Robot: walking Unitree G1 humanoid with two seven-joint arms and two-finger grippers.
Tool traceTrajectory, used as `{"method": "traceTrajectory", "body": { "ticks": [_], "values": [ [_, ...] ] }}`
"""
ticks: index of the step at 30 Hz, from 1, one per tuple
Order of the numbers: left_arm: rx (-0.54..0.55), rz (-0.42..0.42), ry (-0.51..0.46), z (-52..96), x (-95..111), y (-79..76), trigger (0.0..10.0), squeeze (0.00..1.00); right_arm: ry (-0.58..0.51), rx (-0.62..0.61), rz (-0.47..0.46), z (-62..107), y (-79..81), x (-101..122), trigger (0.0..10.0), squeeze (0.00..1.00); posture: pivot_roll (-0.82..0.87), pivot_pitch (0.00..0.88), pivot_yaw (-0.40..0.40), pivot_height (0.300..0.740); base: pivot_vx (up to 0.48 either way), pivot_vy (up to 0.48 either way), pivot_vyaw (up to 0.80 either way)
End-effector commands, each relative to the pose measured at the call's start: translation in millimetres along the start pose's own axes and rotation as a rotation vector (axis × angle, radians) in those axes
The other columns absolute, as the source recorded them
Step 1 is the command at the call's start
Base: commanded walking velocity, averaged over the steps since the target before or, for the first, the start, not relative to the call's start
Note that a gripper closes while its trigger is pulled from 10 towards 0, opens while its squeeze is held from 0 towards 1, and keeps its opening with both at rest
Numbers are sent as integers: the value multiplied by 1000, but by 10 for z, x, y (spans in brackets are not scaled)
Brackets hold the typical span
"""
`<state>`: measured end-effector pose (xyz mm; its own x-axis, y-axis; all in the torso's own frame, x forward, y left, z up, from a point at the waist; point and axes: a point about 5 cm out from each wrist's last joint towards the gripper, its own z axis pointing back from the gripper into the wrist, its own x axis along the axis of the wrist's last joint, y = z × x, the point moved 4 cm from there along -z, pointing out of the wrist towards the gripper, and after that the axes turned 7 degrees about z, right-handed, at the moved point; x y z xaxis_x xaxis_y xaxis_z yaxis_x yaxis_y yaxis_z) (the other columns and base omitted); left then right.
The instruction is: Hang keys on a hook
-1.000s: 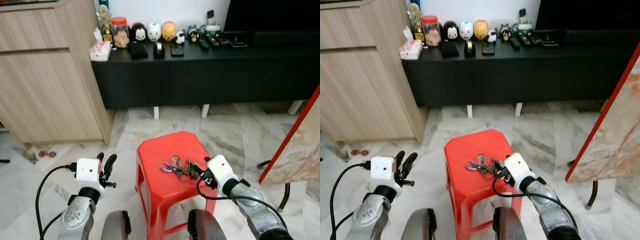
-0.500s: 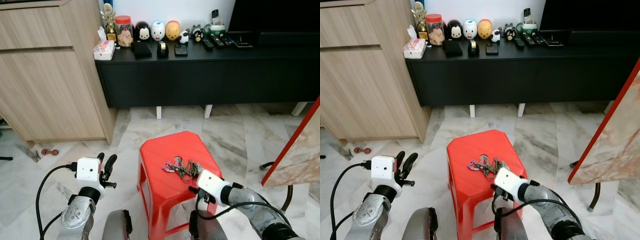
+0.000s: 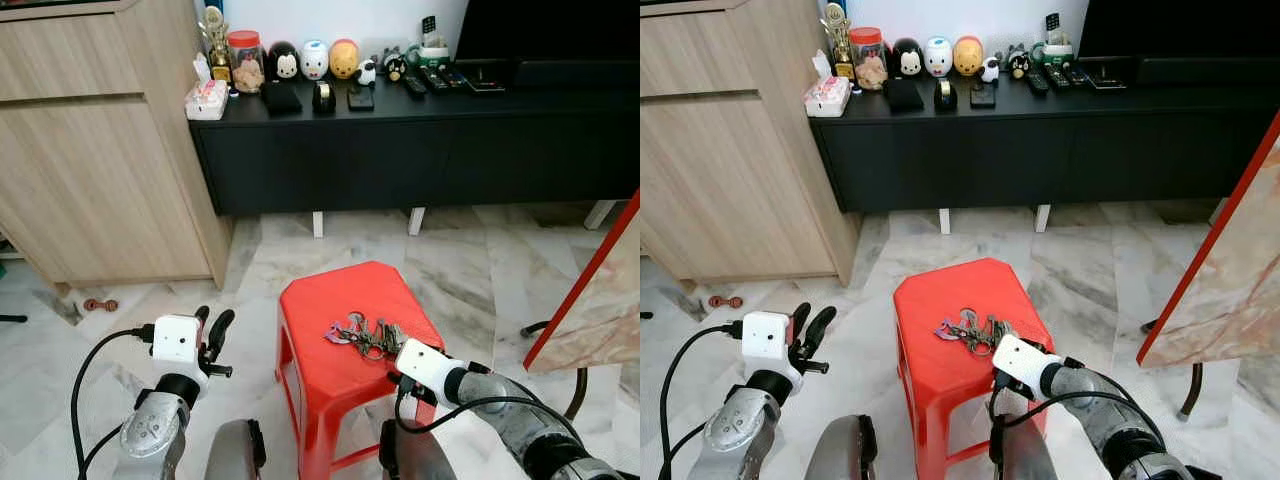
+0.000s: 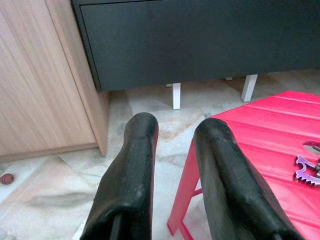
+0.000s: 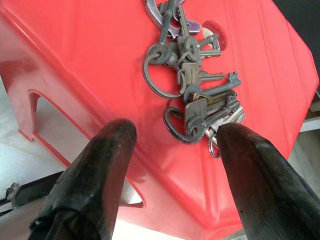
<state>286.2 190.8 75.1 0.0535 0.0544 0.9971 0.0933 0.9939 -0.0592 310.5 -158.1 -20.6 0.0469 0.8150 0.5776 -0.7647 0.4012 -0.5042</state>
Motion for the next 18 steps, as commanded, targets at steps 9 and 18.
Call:
{"method": "traceTrajectory", "body": {
  "ticks": [9, 18],
  "values": [
    [-5, -13, -8, -13, 62, 19, 10000, 0, 24, -67, 52, -23, -168, 28, 10000, 0, 21, 0, 18, 580, 0, 0, 0],
    [0, -20, -4, 35, 68, 34, 10000, 0, 20, -77, 60, -60, -158, 69, 10000, 0, 31, 0, 22, 580, 0, 0, 0]
  ]
}}
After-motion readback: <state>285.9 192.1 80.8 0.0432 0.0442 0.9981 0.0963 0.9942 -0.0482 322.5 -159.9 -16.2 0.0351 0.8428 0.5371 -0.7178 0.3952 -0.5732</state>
